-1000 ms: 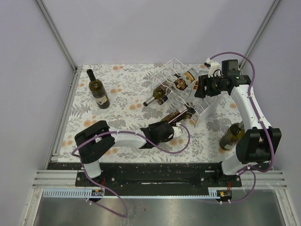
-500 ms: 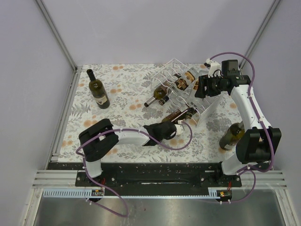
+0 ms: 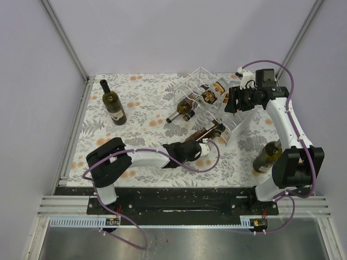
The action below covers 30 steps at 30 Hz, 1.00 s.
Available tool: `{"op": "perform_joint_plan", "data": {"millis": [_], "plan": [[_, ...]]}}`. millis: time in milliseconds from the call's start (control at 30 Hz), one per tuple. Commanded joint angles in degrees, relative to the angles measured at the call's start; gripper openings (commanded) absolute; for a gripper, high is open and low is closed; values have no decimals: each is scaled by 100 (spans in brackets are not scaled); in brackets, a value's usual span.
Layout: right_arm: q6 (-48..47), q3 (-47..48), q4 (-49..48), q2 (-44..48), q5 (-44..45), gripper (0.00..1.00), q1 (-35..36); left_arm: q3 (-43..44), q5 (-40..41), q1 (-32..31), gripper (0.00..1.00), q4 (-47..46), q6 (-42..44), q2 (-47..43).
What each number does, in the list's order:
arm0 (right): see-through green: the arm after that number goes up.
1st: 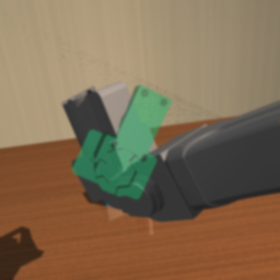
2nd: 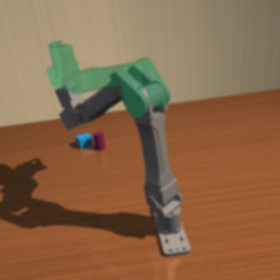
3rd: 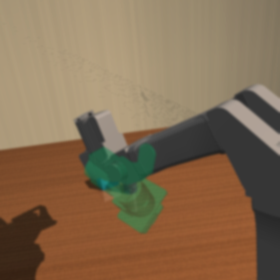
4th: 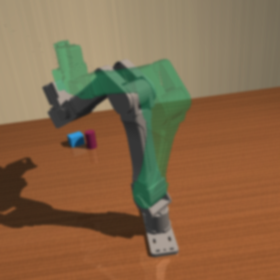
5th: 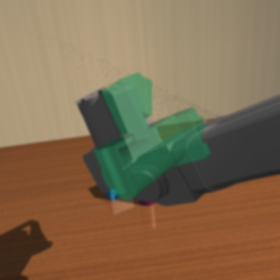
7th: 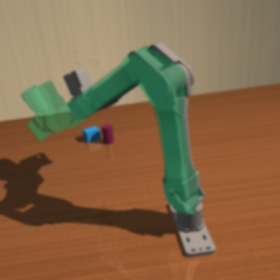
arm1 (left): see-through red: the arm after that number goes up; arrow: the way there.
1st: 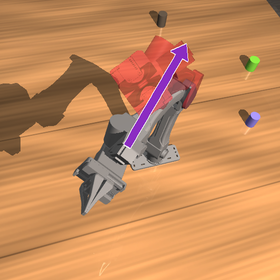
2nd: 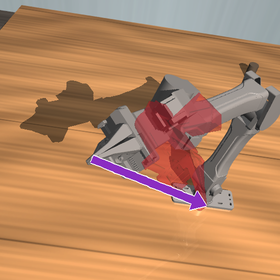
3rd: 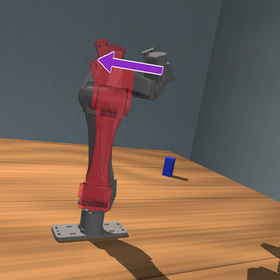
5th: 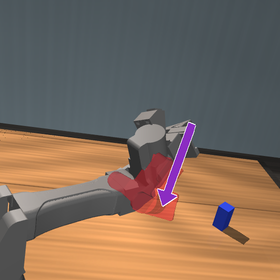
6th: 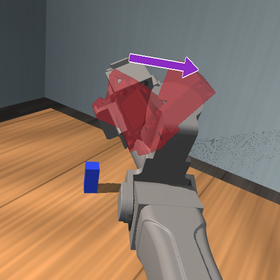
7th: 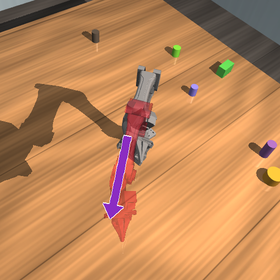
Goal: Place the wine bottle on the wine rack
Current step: Adjust the wine bottle in the wine rack.
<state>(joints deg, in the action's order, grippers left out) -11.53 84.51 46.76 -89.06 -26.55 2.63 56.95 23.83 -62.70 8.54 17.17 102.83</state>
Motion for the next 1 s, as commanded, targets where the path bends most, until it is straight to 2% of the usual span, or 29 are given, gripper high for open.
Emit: {"op": "perform_joint_plan", "data": {"millis": [0,267,600,800,967], "plan": [[-192,-163,325,-77,238,69,44,158,-607,-67,0,341,-38,-421],[-192,-128,360,-59,264,68,53,975,-1239,-67,0,1035,-293,-123],[-200,-180,369,-50,246,68,53,1617,-2084,47,0,1449,-635,71],[-192,-180,360,-33,238,68,44,1890,-2225,231,0,1607,-943,247],[-201,-198,360,-15,273,68,44,1794,-2304,398,0,1564,-1084,177]]}}
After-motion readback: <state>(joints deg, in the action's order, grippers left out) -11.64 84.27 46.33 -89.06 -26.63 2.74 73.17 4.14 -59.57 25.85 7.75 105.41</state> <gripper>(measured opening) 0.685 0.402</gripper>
